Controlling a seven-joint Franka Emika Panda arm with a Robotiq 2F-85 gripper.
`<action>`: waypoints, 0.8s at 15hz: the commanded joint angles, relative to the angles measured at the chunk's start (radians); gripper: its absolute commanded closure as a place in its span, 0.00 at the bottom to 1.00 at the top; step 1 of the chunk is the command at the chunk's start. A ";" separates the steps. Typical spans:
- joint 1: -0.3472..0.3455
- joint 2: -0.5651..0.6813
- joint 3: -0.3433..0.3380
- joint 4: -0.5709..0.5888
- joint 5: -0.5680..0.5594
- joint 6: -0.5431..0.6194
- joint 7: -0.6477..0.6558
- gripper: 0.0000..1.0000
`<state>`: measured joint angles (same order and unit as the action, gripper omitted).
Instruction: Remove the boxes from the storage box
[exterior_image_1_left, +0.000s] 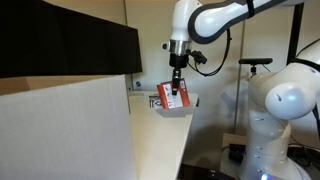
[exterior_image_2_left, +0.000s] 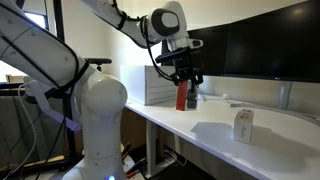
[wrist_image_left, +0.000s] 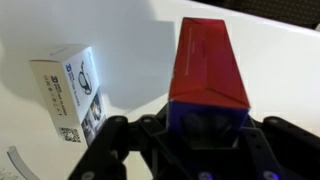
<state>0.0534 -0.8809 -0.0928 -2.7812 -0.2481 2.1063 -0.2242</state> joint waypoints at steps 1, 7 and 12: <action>-0.047 0.012 -0.063 0.003 -0.033 0.039 -0.102 0.83; -0.062 0.099 -0.103 0.003 -0.034 0.129 -0.158 0.83; -0.096 0.207 -0.102 0.023 -0.050 0.227 -0.150 0.83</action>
<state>-0.0033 -0.7484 -0.1984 -2.7772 -0.2651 2.2704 -0.3524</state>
